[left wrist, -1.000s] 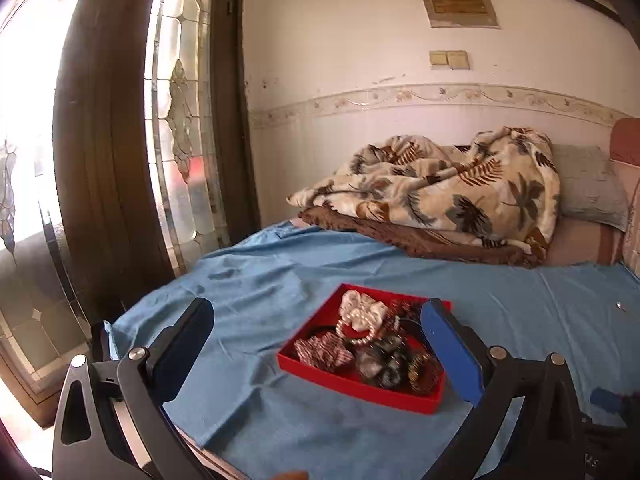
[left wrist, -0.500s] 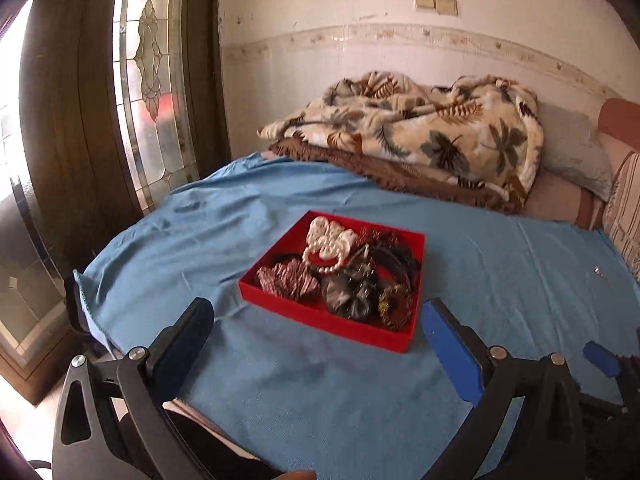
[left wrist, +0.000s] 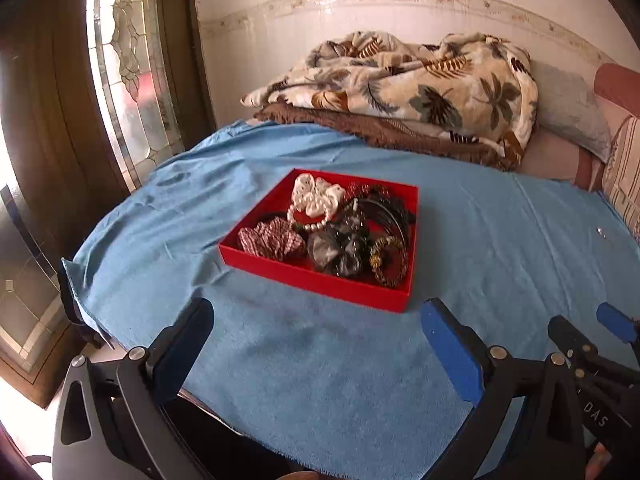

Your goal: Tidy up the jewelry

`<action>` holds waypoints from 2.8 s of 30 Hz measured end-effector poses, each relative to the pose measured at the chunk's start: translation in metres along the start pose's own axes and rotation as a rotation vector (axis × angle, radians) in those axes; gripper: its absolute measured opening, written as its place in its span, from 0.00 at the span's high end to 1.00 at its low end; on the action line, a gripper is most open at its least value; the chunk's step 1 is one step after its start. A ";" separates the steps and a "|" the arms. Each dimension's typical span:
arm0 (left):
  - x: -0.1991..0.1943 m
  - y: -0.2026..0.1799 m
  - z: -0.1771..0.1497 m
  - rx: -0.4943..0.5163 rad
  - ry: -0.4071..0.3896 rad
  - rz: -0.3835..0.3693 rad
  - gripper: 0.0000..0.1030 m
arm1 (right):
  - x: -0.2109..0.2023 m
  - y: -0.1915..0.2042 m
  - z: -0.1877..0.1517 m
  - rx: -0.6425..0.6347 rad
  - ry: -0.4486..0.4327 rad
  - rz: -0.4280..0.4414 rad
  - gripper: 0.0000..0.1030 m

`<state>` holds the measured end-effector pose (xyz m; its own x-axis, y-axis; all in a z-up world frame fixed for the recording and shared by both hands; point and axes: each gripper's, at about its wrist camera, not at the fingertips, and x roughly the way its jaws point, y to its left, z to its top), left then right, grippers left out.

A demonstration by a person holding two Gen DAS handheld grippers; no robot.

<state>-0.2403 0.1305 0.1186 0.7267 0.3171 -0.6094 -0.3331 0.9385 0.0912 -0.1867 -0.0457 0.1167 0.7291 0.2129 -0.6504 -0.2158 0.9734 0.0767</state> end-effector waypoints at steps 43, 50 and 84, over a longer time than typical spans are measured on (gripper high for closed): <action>0.020 0.003 -0.013 0.001 0.100 -0.054 0.00 | 0.006 0.010 -0.002 -0.029 0.010 -0.010 0.17; 0.022 0.004 -0.015 0.000 0.109 -0.059 0.00 | 0.006 0.010 -0.002 -0.030 0.011 -0.010 0.17; 0.030 0.008 -0.019 -0.014 0.126 -0.048 0.00 | 0.006 0.013 -0.002 -0.030 0.006 -0.012 0.15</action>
<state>-0.2326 0.1448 0.0859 0.6611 0.2511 -0.7071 -0.3089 0.9499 0.0485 -0.1866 -0.0323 0.1126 0.7279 0.2008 -0.6556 -0.2269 0.9728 0.0460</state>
